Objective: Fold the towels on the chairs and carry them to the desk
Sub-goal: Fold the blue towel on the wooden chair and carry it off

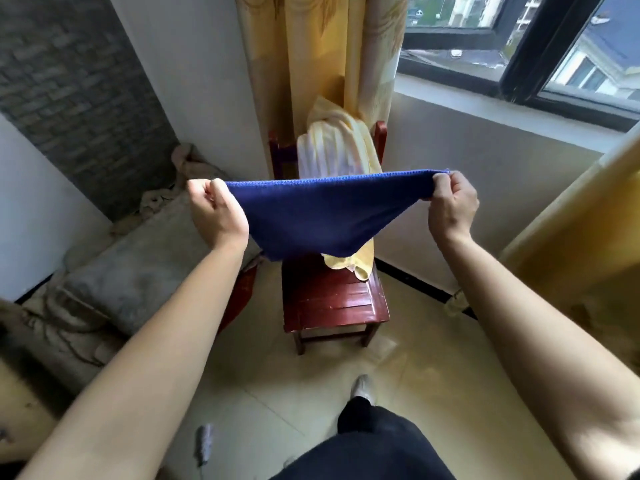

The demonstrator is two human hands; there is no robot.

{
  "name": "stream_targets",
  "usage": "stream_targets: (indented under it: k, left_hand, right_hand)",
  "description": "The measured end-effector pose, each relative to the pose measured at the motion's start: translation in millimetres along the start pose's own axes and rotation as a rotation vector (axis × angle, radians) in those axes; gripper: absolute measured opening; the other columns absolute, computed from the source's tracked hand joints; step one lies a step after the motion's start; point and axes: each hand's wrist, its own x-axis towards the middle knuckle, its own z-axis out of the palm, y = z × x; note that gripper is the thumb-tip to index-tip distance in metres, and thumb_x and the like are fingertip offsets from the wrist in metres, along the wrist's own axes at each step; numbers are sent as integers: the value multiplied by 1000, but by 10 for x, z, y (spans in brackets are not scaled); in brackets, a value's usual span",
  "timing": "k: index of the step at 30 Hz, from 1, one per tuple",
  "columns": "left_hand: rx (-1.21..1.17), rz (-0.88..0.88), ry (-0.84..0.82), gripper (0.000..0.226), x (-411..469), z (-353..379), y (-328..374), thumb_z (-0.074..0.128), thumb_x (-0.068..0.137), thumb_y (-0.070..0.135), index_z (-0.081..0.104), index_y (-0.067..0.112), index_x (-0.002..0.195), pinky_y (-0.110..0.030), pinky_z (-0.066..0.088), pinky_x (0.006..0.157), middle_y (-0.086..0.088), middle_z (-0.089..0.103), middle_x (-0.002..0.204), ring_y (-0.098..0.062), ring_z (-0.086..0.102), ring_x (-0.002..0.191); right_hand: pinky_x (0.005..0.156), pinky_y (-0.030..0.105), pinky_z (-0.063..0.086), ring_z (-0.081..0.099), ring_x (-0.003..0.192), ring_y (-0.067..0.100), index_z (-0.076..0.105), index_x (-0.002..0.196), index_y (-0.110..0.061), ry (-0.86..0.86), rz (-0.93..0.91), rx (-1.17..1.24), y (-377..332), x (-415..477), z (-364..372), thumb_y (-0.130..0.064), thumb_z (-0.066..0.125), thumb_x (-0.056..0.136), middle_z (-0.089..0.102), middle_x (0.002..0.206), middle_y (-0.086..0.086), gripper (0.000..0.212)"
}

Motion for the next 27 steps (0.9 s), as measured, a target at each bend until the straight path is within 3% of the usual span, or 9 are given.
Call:
stream_targets:
  k: [3, 6, 10, 13, 15, 18, 21, 25, 27]
  left_hand:
    - [118, -27, 1, 16, -269, -278, -413, 39, 84, 26, 35, 24, 69, -27, 31, 65, 2, 49, 71, -19, 44, 71]
    - [289, -148, -24, 15, -570, -505, -868, 39, 83, 29, 44, 16, 79, -30, 29, 63, -3, 53, 76, -24, 45, 72]
    - [444, -285, -136, 23, -956, -794, -1593, 36, 80, 34, 46, 12, 80, -33, 33, 65, -4, 55, 78, -27, 47, 74]
    - [489, -487, -283, 19, -1159, -905, -2162, 39, 80, 35, 43, 18, 74, -40, 50, 64, -5, 60, 69, -32, 62, 70]
    - [509, -628, -391, 11, -1283, -975, -2413, 43, 85, 26, 45, 19, 76, -42, 55, 59, -4, 61, 68, -28, 69, 68]
    - [595, -757, -486, 8, -1413, -1051, -2738, 48, 88, 15, 51, 17, 80, -39, 59, 60, -7, 62, 83, -26, 67, 75]
    - [644, -815, -498, 12, -1420, -1067, -2879, 50, 88, 15, 53, 22, 78, -36, 59, 62, -9, 63, 95, -25, 64, 80]
    - [713, -797, -475, 12, -1287, -962, -2937, 54, 85, 18, 53, 24, 75, -42, 61, 72, -5, 65, 76, -22, 62, 64]
    - [734, -777, -454, 9, -1148, -851, -3020, 55, 82, 23, 54, 24, 74, -45, 60, 75, -8, 69, 82, -28, 67, 75]
  right_hand:
    - [64, 40, 46, 56, 72, 29, 51, 67, -14, -10, 79, -105, 382, -408, 25, -36, 41, 86, 53, 63, -2, 30]
    - [63, 34, 31, 51, 75, 29, 45, 68, -11, -70, 186, -238, 798, -785, 30, -41, 38, 82, 51, 67, 6, 34]
    - [65, 34, 34, 52, 76, 31, 49, 68, -8, -193, 332, -384, 1401, -1249, 28, -43, 37, 82, 55, 66, 7, 40]
    - [73, 37, 49, 63, 82, 31, 63, 79, -6, -326, 415, -475, 1880, -1467, 57, -45, 39, 84, 69, 74, 7, 46]
    - [79, 40, 55, 67, 83, 30, 65, 83, -9, -440, 477, -513, 2158, -1582, 46, -44, 42, 85, 71, 74, 7, 42]
    - [79, 39, 55, 66, 83, 32, 64, 84, -10, -592, 525, -585, 2454, -1695, 70, -40, 46, 86, 69, 76, 9, 35]
    - [74, 34, 45, 60, 84, 31, 63, 83, -9, -702, 492, -656, 2538, -1700, 86, -31, 48, 94, 67, 81, 9, 29]
    - [67, 32, 38, 56, 81, 28, 63, 81, -15, -797, 465, -686, 2595, -1582, 186, -30, 49, 96, 63, 76, 5, 26]
    - [69, 32, 41, 59, 83, 29, 64, 81, -15, -814, 463, -674, 2646, -1407, 301, -31, 50, 95, 65, 77, 5, 26]
